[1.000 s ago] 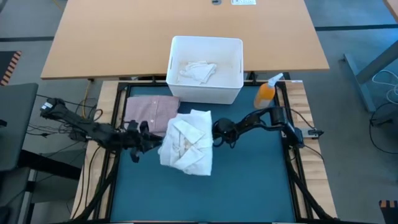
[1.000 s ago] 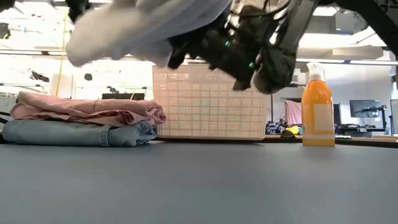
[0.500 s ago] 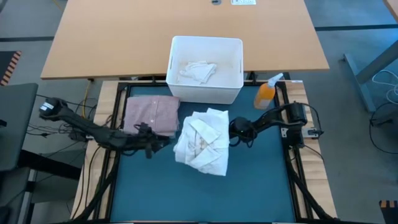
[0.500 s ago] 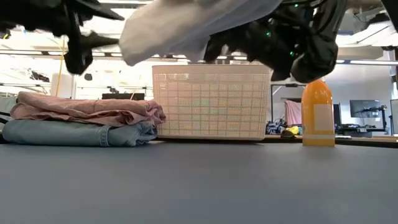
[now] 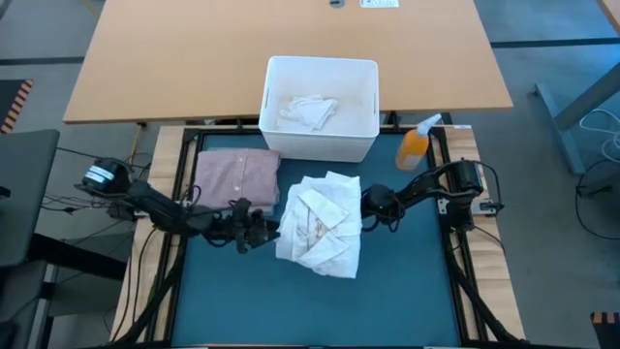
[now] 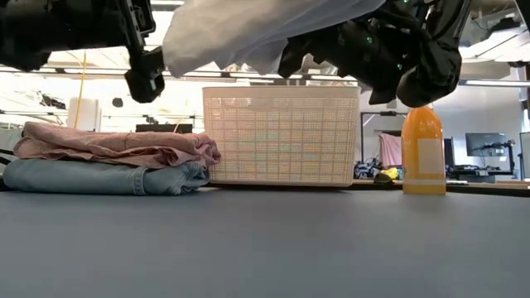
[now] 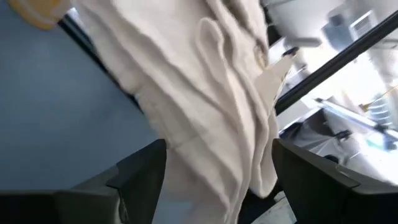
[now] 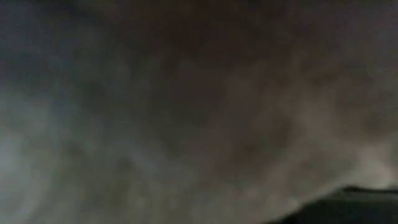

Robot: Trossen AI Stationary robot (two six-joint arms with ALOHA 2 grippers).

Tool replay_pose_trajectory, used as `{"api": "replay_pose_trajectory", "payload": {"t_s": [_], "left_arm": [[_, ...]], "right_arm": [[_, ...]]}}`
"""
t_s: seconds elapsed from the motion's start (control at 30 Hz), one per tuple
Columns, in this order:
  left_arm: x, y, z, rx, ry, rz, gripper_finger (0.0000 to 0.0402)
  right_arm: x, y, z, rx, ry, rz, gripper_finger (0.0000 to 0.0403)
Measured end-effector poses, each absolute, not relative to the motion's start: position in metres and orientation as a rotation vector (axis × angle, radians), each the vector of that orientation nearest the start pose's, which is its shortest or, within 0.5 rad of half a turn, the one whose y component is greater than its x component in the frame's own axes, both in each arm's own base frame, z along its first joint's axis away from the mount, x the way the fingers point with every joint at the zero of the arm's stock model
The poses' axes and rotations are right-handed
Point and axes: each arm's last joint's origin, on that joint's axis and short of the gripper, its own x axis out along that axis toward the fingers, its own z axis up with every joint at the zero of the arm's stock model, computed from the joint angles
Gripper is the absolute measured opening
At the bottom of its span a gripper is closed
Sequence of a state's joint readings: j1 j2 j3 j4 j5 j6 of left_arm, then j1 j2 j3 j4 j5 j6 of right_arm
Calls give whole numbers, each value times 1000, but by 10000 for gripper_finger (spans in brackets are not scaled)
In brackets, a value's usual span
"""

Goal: Fold Laundry from Bin
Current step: Stack the white polo on top of the pink shirt

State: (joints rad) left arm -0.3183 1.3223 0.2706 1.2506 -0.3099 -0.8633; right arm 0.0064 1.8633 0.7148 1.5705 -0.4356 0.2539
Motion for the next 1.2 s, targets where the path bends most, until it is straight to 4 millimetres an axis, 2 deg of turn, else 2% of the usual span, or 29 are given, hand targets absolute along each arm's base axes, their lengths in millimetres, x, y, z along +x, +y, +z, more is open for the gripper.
{"api": "replay_pose_trajectory", "payload": {"t_s": [0.17,0.4,0.6,0.77,0.9,1.1,1.2], "left_arm": [[235,-64,194,-940,-203,-103,279],[268,-57,212,-867,-246,-167,279],[277,-54,223,-867,-267,-190,279],[282,-53,220,-992,-228,-102,267],[283,-53,216,-1066,-192,-73,206],[282,-53,217,-1119,-202,-85,40],[282,-53,220,-1125,-229,-111,28]], "right_arm": [[337,13,196,159,-360,467,9],[337,13,196,167,-355,466,9],[338,13,195,176,-351,449,9],[339,9,194,232,-333,419,9],[339,7,193,275,-321,396,9],[340,3,190,291,-275,386,15],[341,-2,189,290,-264,372,24]]}}
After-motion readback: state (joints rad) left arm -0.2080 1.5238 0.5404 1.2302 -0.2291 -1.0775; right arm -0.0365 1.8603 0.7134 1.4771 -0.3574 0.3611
